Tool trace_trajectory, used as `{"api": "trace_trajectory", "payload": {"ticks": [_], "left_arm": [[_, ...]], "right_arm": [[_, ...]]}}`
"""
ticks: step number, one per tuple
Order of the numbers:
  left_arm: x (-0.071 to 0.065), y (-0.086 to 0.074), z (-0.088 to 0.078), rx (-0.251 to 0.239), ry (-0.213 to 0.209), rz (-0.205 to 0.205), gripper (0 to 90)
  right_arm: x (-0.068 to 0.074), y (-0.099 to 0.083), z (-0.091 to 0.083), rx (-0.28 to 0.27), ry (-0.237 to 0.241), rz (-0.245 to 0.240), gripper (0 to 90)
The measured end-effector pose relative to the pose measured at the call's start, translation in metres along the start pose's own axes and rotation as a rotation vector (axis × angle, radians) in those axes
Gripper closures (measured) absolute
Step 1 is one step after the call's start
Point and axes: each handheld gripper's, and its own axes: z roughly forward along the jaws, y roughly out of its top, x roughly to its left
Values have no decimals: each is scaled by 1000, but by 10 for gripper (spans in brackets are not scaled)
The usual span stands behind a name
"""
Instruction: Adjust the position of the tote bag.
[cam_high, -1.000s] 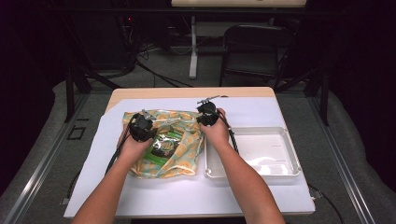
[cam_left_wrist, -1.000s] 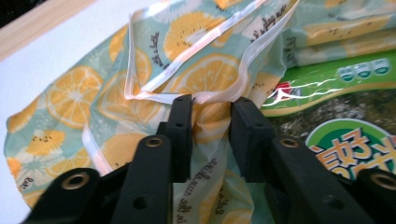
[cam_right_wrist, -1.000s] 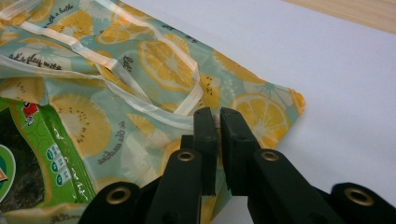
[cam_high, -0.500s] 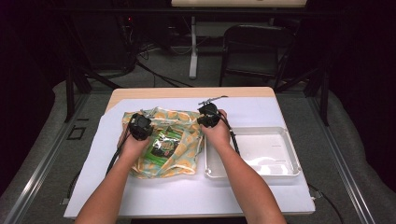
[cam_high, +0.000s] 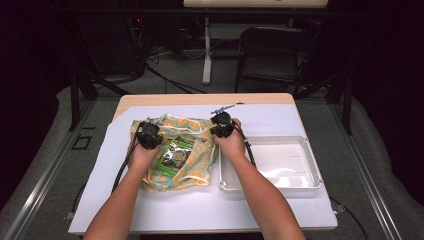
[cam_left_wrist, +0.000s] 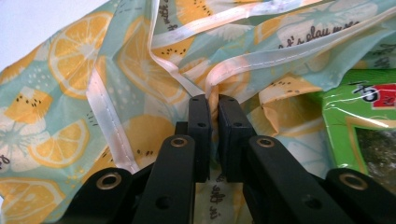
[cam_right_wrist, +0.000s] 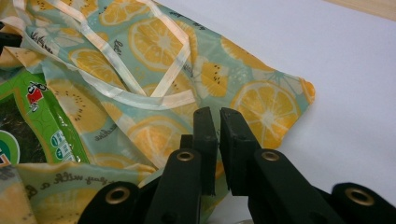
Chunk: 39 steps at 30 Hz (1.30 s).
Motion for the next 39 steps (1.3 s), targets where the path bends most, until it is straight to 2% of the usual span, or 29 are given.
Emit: {"api": "trace_trajectory", "payload": {"ticks": [3,7,8,17,20,26,27,28,30,32,33,35,39], "left_arm": [[1,0,1,6,-9,-22,829],[3,0,0,-1,-19,-31,790],[5,0,-1,-7,-25,-44,779],[7,1,-6,-31,-29,-60,759],[7,1,-8,-32,-29,-67,750],[7,2,-10,-41,-28,-68,740],[7,2,-10,-39,-30,-67,740],[6,1,-10,-44,-27,-67,739],[6,2,-11,-44,-21,-67,740],[7,2,-11,-46,-23,-67,738],[7,2,-11,-46,-23,-67,738],[6,2,-10,-44,-22,-69,738],[6,2,-10,-37,-23,-63,738]], "right_arm": [[1,0,0,3,5,1,850],[3,-1,-3,-13,17,9,796],[5,0,-7,-28,49,40,761],[13,5,-28,-99,70,28,674],[18,7,-40,-119,70,4,630],[27,6,-58,-165,83,-25,619],[30,6,-61,-169,86,-35,618],[37,4,-66,-187,91,-68,608],[41,2,-68,-187,99,-80,607],[53,-2,-72,-192,134,-115,608],[53,-2,-72,-192,134,-115,608],[63,-5,-74,-198,151,-133,613],[79,-10,-72,-183,153,-195,597]]}}
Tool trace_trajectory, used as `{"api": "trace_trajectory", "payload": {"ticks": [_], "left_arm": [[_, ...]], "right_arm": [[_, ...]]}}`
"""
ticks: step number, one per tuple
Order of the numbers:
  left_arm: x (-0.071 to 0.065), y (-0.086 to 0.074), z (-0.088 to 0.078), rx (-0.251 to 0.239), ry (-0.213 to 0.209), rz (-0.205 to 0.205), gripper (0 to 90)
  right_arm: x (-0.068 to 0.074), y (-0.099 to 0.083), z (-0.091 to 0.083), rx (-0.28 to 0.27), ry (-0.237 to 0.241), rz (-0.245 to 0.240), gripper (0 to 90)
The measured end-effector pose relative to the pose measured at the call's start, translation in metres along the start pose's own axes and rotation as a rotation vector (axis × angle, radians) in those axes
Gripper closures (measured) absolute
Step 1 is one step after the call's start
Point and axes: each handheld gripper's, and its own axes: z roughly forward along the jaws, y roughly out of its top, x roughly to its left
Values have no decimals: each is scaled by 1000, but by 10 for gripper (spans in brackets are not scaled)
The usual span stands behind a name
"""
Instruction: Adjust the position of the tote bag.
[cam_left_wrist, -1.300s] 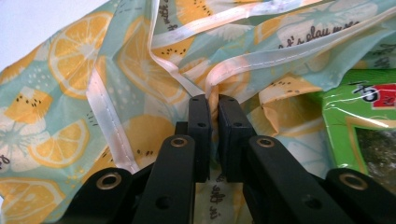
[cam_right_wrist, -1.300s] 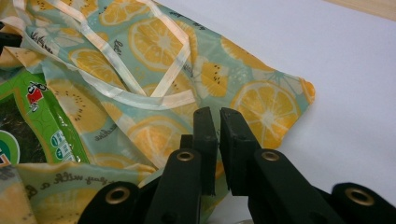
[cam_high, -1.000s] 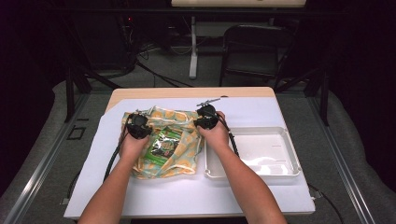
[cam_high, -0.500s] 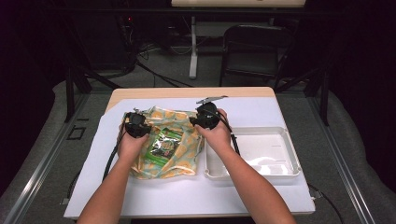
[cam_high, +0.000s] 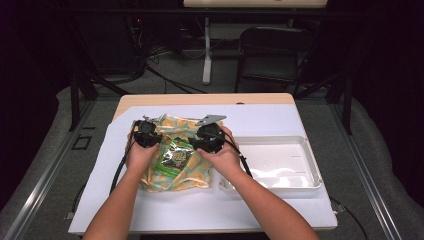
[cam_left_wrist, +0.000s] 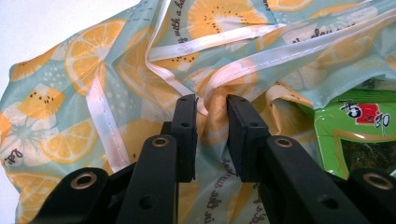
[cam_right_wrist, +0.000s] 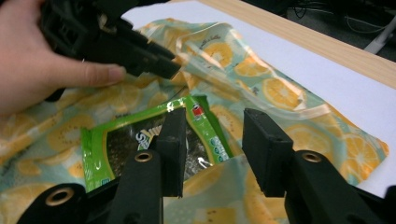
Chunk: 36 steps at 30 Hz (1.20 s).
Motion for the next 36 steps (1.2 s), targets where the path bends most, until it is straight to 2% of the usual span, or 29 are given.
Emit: {"api": "trace_trajectory", "payload": {"ticks": [1,5,6,7,8,13,15,23,29,31,33,36], "left_arm": [[0,0,0,1,0,1,739],[0,0,0,1,-4,-2,740],[0,0,0,1,-3,-1,741],[-1,0,0,0,-1,-1,742],[-1,0,0,1,1,-2,742],[-3,-1,2,12,2,2,746],[-3,-1,2,10,0,2,746],[-3,-1,2,14,2,9,743],[-4,-1,-1,10,-3,17,723],[-6,0,-8,-15,-14,17,673],[-6,0,-12,-30,-15,18,647],[-7,2,-26,-72,-45,20,606]], "right_arm": [[4,-2,3,21,-12,-23,581],[4,-7,8,57,-21,-28,590],[4,-10,10,61,-25,-18,610],[2,-14,9,91,-29,-14,674],[2,-14,9,91,-29,-14,674],[-1,-31,5,138,-2,-7,814],[-2,-37,3,150,-2,-5,824],[-2,-54,-7,149,-7,2,823],[0,-60,-10,137,-9,5,798],[1,-61,-13,114,-12,10,743],[1,-61,-14,105,-7,12,739],[3,-59,-17,79,0,23,717]]}}
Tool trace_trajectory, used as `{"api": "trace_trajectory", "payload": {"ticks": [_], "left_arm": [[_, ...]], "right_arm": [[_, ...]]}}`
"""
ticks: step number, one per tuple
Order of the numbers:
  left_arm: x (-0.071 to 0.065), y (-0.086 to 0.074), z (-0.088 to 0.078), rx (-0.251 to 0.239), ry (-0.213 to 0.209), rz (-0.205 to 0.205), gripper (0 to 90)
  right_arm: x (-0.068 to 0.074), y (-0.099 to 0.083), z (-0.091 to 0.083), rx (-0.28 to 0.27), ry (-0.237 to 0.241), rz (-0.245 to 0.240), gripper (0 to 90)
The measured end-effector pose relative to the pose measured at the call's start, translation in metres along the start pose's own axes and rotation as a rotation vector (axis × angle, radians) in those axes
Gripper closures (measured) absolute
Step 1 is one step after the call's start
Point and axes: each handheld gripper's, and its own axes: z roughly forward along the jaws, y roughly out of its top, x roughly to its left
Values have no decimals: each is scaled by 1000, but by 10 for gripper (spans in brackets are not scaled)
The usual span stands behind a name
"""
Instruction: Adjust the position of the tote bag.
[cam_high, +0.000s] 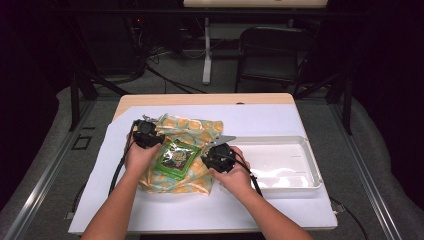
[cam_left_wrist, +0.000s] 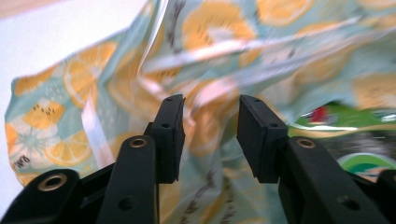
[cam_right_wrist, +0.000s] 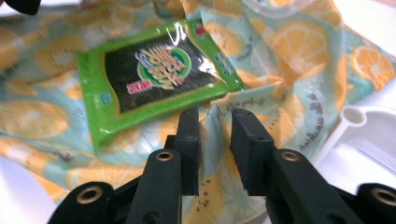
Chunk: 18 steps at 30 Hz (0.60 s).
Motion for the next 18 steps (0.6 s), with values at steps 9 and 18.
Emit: {"api": "trace_trajectory", "payload": {"ticks": [9,18], "left_arm": [[-17,3,-42,-91,-90,14,614],[-27,-16,-49,-82,-148,6,621]], "right_arm": [[6,9,-5,-71,29,4,630],[15,24,-14,-141,27,-29,608]]}}
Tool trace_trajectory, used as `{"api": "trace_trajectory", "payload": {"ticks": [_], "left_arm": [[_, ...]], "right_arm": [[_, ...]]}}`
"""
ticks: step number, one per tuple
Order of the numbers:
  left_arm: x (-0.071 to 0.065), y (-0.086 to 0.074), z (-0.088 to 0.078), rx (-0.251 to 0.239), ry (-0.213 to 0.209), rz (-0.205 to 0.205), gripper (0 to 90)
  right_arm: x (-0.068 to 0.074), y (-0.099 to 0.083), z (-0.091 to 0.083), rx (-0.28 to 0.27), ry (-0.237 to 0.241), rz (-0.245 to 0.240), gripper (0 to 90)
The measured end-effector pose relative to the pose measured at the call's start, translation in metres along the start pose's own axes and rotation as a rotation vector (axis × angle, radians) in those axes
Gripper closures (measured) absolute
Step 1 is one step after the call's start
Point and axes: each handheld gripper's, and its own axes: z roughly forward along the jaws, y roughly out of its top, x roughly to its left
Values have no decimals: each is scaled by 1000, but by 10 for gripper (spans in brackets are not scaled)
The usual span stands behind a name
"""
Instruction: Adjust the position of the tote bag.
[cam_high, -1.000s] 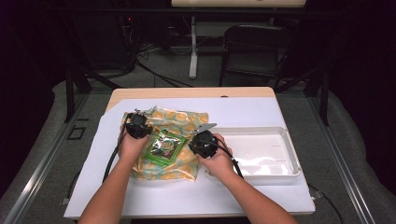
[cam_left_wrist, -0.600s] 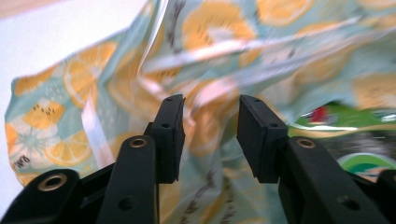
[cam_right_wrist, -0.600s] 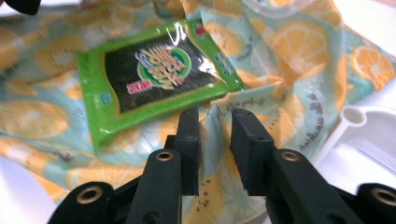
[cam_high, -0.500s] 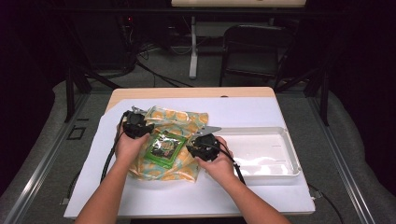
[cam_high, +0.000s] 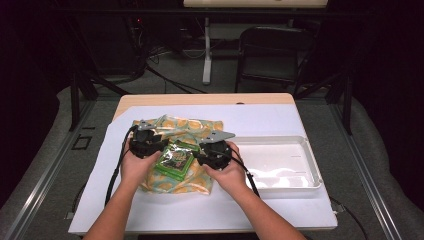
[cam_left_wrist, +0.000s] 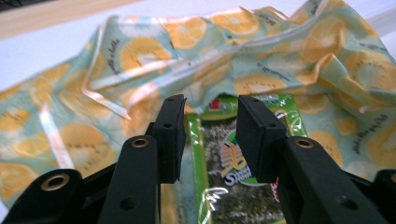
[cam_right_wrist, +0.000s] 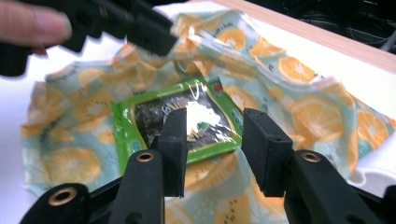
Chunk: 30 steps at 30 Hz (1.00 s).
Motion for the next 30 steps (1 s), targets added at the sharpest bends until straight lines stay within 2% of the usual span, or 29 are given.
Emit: {"api": "trace_trajectory", "payload": {"ticks": [1,3,7,10,15,21,26,30], "left_arm": [[0,-4,2,27,1,7,619],[-1,-6,3,27,5,5,608],[-1,-14,8,37,-29,-29,563],[-1,-16,10,47,-35,-28,546],[-1,-21,15,73,-43,-34,544],[1,-26,20,100,-51,-39,536],[2,-29,26,134,-49,-45,535],[3,-31,30,142,-46,-45,533]], "right_arm": [[1,2,0,-11,14,9,604],[2,2,1,-15,20,11,608],[12,1,9,-9,32,-4,609],[15,0,12,-2,42,4,614],[21,-8,20,51,35,-9,648],[21,-19,30,107,32,20,656],[22,-23,34,135,39,28,649],[22,-23,34,135,40,31,632]]}}
